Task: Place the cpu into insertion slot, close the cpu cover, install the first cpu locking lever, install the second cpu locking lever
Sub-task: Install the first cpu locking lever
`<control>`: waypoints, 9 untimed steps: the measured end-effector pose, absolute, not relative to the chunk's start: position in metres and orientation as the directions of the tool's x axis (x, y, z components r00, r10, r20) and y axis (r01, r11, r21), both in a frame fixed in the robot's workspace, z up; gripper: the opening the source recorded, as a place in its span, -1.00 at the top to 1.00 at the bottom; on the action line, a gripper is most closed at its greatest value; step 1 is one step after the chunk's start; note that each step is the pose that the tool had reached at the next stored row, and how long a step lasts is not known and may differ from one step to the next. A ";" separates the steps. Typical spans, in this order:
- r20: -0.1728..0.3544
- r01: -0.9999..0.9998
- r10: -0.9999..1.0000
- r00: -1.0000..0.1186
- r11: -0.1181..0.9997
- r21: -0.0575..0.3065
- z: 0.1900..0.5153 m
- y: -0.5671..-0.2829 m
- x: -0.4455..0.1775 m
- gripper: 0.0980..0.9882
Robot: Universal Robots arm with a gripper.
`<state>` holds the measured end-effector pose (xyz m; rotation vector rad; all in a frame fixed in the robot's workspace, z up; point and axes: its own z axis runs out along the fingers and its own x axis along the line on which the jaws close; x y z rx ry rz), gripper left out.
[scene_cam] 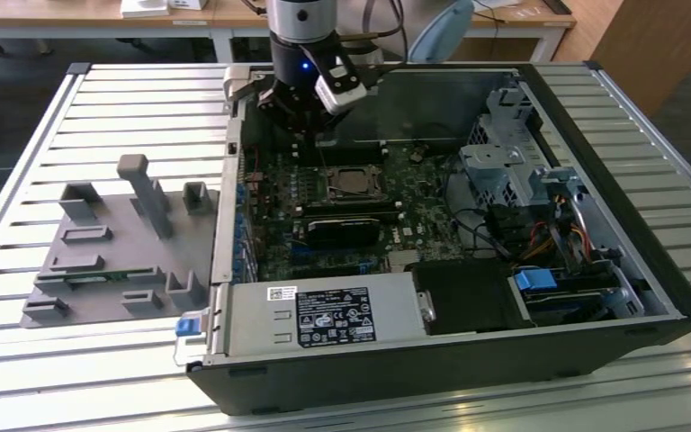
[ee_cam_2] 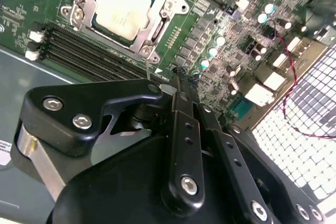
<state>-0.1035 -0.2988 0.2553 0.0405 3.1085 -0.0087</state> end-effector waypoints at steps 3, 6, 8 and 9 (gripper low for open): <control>-0.033 0.026 0.026 -0.999 1.000 -0.005 0.254 -0.295 -0.104 0.98; -0.033 0.026 0.026 -0.999 1.000 -0.005 0.254 -0.292 -0.104 0.98; -0.033 0.026 0.026 -0.999 1.000 -0.005 0.253 -0.290 -0.104 0.98; -0.033 0.026 0.026 -0.999 1.000 -0.005 0.253 -0.289 -0.104 0.98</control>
